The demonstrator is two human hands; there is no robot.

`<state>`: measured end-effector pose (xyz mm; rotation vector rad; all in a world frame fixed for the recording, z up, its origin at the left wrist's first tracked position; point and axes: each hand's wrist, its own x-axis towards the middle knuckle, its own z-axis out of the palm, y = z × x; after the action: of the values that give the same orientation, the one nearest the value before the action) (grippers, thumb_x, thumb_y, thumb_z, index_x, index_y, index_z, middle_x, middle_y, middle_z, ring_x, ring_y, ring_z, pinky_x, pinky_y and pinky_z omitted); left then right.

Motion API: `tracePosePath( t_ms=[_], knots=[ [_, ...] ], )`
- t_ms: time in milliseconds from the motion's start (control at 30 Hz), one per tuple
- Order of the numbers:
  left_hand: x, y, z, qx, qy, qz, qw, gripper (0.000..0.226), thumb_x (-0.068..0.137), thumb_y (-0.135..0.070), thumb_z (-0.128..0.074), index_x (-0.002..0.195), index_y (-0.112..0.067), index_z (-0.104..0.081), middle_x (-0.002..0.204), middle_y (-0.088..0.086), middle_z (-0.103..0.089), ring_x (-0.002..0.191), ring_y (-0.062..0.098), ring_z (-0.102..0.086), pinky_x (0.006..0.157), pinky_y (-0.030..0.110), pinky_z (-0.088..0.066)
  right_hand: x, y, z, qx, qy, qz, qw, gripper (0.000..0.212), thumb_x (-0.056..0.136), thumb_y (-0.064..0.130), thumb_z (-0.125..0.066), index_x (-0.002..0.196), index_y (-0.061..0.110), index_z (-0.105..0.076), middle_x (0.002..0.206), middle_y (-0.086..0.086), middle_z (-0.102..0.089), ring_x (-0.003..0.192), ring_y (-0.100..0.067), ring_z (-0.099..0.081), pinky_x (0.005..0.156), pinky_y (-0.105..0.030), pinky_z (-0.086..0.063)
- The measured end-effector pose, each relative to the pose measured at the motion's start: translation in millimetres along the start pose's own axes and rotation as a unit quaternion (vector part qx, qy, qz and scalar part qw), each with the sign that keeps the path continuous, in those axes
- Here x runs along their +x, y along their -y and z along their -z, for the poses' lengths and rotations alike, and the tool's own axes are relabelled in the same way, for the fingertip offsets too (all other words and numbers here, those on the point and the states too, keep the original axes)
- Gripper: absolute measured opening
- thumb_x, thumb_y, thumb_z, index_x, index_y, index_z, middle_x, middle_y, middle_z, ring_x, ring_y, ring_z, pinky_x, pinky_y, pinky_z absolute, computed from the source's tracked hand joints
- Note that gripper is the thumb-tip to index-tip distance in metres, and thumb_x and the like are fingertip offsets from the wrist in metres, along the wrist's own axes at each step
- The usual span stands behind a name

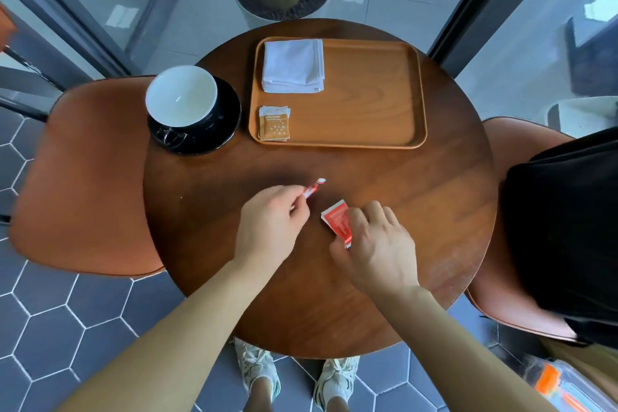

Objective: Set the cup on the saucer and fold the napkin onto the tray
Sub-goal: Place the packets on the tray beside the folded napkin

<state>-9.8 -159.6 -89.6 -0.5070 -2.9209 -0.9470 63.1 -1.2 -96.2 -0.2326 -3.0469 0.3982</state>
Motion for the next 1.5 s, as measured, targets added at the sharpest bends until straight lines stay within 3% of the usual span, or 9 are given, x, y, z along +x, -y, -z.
tracePosePath(
  t_ms=[100, 267, 533, 633, 867, 1067, 1167, 1333, 1500],
  knots=[
    [-2, -1, 2, -0.054, -0.006, 0.179, 0.982, 0.032, 0.092, -0.021, -0.068, 0.123, -0.01, -0.069, 0.112, 0.006, -0.075, 0.096, 0.019, -0.072, 0.079, 0.031, -0.06, 0, -6, 3, 0.023, 0.008, -0.002, 1.0, 0.014, 0.078, 0.024, -0.066, 0.08, 0.01, -0.067, 0.08, -0.005, -0.059, 0.073, -0.029, -0.056, 0.05, -0.034, -0.048],
    [-16, 14, 5, 0.07, 0.018, 0.193, 0.979, 0.054, 0.088, -0.04, -0.07, 0.135, -0.017, -0.058, 0.12, 0.005, -0.062, 0.096, 0.02, -0.067, 0.06, 0.018, -0.042, -2, -17, 10, 0.088, -0.034, -0.004, 0.996, 0.009, 0.087, 0.012, -0.068, 0.081, 0.006, -0.07, 0.074, -0.007, -0.062, 0.067, -0.03, -0.057, 0.054, -0.037, -0.049],
    [-29, 25, -1, 0.167, 0.047, -0.033, 0.984, 0.04, 0.086, -0.027, -0.071, 0.122, -0.012, -0.068, 0.121, 0.008, -0.063, 0.105, 0.027, -0.058, 0.077, 0.039, -0.056, 18, -33, 13, 0.295, 0.07, -0.247, 0.921, 0.015, 0.092, 0.017, -0.06, 0.09, 0.019, -0.074, 0.071, 0.002, -0.073, 0.061, -0.021, -0.069, 0.057, -0.032, -0.055],
    [-36, 19, -6, 0.174, 0.057, -0.068, 0.981, 0.038, 0.086, -0.026, -0.068, 0.12, -0.011, -0.068, 0.114, 0.008, -0.063, 0.1, 0.028, -0.059, 0.074, 0.041, -0.054, 27, -35, 19, 0.351, 0.121, -0.275, 0.887, 0.016, 0.089, 0.013, -0.064, 0.083, 0.025, -0.073, 0.066, 0.007, -0.074, 0.051, -0.014, -0.07, 0.049, -0.022, -0.053],
    [-38, 23, -5, 0.14, 0.053, -0.054, 0.987, 0.038, 0.087, -0.028, -0.065, 0.122, -0.014, -0.066, 0.118, 0.006, -0.06, 0.1, 0.025, -0.056, 0.077, 0.042, -0.053, 32, -25, 21, 0.477, 0.102, -0.356, 0.797, 0.008, 0.087, 0.004, -0.07, 0.082, 0.009, -0.072, 0.083, -0.012, -0.076, 0.06, -0.023, -0.075, 0.063, -0.039, -0.064],
    [-40, 32, -3, 0.115, 0.06, -0.062, 0.99, 0.038, 0.088, -0.029, -0.065, 0.124, -0.014, -0.066, 0.121, 0.007, -0.061, 0.104, 0.024, -0.056, 0.081, 0.041, -0.055, 25, -22, 17, 0.197, 0.094, -0.243, 0.945, 0.013, 0.079, 0.036, -0.076, 0.085, 0.028, -0.067, 0.076, 0.012, -0.068, 0.068, -0.015, -0.066, 0.062, -0.03, -0.053],
    [-38, 34, -4, 0.103, 0.054, -0.053, 0.992, 0.036, 0.089, -0.028, -0.066, 0.121, -0.013, -0.067, 0.119, 0.007, -0.061, 0.102, 0.023, -0.056, 0.078, 0.04, -0.056, 23, -22, 14, 0.267, 0.112, -0.247, 0.925, 0.008, 0.082, 0.024, -0.078, 0.081, 0.026, -0.07, 0.07, 0.005, -0.071, 0.062, -0.021, -0.069, 0.063, -0.037, -0.059],
    [-37, 32, -6, 0.097, 0.053, -0.046, 0.993, 0.034, 0.089, -0.028, -0.066, 0.12, -0.014, -0.069, 0.119, 0.006, -0.061, 0.102, 0.023, -0.056, 0.078, 0.039, -0.057, 30, -16, 14, 0.483, 0.056, -0.315, 0.815, 0.009, 0.085, 0.009, -0.078, 0.08, 0.016, -0.075, 0.064, -0.005, -0.073, 0.055, -0.017, -0.068, 0.05, -0.027, -0.056],
    [-37, 30, -5, 0.045, 0.037, -0.013, 0.998, 0.032, 0.089, -0.022, -0.067, 0.118, -0.01, -0.071, 0.117, 0.005, -0.065, 0.103, 0.021, -0.057, 0.079, 0.036, -0.057, 34, 7, -2, 0.429, 0.105, -0.287, 0.85, 0.006, 0.086, 0.014, -0.076, 0.081, 0.015, -0.073, 0.064, -0.003, -0.073, 0.059, -0.019, -0.071, 0.057, -0.036, -0.061]
  ],
)
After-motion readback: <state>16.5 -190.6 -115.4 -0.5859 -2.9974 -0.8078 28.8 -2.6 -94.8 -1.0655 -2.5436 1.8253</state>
